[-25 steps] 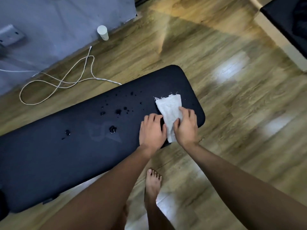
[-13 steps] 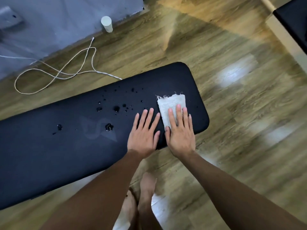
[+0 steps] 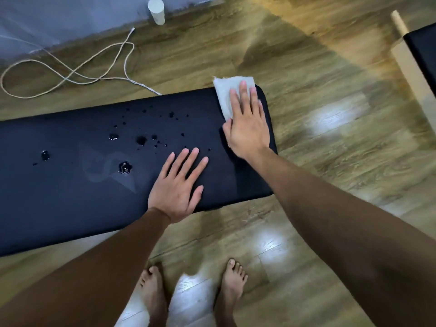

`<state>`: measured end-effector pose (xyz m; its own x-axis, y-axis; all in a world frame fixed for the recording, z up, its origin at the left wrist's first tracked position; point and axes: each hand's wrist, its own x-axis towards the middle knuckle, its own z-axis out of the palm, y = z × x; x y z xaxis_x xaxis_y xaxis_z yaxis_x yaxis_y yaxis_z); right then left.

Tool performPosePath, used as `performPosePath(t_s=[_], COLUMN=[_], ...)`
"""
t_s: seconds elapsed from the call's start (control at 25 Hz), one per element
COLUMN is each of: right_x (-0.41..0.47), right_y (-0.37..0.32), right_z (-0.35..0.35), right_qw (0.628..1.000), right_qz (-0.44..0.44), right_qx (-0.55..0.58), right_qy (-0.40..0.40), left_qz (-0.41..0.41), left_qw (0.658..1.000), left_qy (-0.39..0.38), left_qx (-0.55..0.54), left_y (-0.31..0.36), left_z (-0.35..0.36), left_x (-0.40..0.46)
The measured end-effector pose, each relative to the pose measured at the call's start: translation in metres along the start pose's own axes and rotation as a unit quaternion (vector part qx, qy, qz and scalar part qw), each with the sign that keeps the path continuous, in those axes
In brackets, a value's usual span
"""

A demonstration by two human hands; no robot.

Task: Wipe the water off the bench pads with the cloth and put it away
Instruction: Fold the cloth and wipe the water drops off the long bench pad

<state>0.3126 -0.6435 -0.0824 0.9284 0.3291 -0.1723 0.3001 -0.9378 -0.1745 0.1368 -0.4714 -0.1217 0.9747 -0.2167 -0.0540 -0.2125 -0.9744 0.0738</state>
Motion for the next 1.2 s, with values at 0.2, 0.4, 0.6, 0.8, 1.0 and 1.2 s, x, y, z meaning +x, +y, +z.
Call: performPosePath(t_s=[0.2, 0.4, 0.6, 0.8, 1.0, 1.2], right_x=[-0.079, -0.168, -0.088, 0.006, -0.073, -0.161], right_y=[0.01, 0.029, 0.021, 0.012, 0.012, 0.02], right_z=[0.008, 0.022, 0.012, -0.009, 0.003, 0.027], right_qw=[0.999, 0.999, 1.0, 0.999, 0.998, 0.996], right_qz=[0.015, 0.005, 0.012, 0.013, 0.041, 0.061], right_qx=[0.029, 0.053, 0.017, 0.048, 0.039, 0.058], right_qy=[0.014, 0.011, -0.011, -0.019, 0.023, 0.016], left_qz=[-0.005, -0.01, -0.012, -0.012, -0.012, -0.009], left_qw=[1.0, 1.0, 1.0, 1.0, 1.0, 1.0], left_qy=[0.005, 0.009, 0.007, 0.004, 0.005, 0.012], left_qx=[-0.001, -0.006, -0.005, -0.004, 0.0, -0.002], left_y=[0.001, 0.003, 0.003, 0.004, 0.005, 0.004], left_z=[-0.006, -0.009, -0.009, -0.011, -0.013, -0.011], left_x=[-0.001, -0.001, -0.001, -0.001, -0.001, -0.001])
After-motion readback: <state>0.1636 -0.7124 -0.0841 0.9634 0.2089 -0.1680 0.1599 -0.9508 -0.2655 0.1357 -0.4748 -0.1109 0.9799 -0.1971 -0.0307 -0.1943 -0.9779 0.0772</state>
